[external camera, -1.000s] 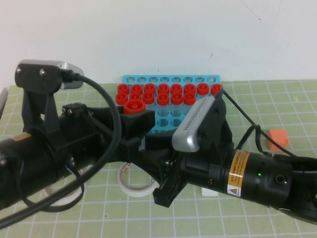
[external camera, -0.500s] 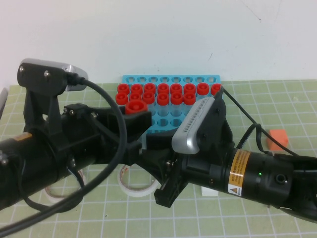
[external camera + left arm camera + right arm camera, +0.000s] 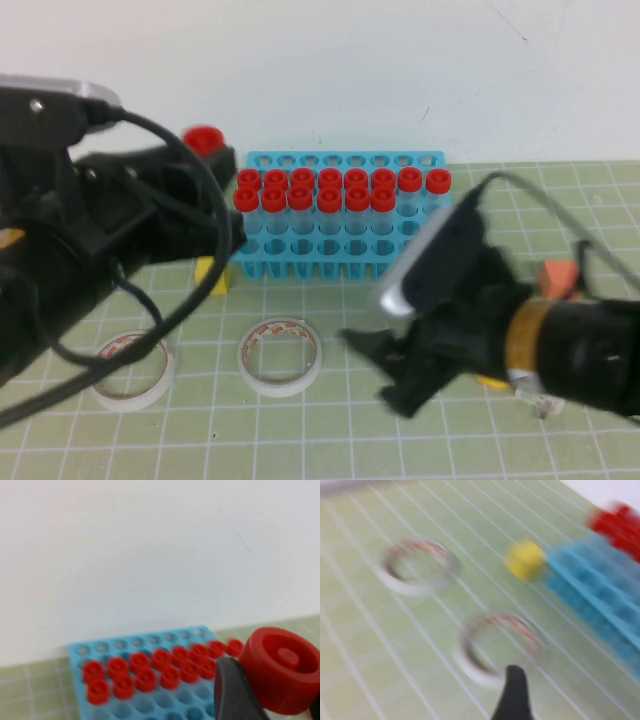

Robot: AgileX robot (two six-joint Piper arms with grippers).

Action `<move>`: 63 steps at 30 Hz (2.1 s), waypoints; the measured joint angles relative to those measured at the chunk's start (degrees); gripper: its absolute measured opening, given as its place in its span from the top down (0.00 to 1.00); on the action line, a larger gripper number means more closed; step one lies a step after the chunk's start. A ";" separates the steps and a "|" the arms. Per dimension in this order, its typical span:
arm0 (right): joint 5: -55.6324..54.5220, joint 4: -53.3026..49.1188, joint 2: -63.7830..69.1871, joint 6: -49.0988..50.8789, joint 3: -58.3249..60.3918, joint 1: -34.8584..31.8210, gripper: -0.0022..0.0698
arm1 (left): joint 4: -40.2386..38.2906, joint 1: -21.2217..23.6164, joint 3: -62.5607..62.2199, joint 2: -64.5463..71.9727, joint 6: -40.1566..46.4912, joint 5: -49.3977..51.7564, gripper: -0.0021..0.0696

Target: Place the test tubes

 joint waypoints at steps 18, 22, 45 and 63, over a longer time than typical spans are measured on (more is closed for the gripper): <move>52.80 3.40 -32.97 -9.05 0.00 0.00 0.97 | 60.09 2.29 -11.05 18.73 -55.30 1.18 0.59; 59.72 8.56 -38.97 -15.32 0.00 0.00 0.97 | 74.27 3.19 -14.72 22.25 -66.43 3.10 0.59; 62.77 31.23 -68.04 -30.41 14.43 0.00 0.97 | 118.59 4.11 -17.54 30.16 -111.29 -15.23 0.59; 62.88 31.60 -68.16 -30.26 14.86 0.00 0.97 | 117.32 4.11 -17.54 30.67 -111.29 -20.11 0.59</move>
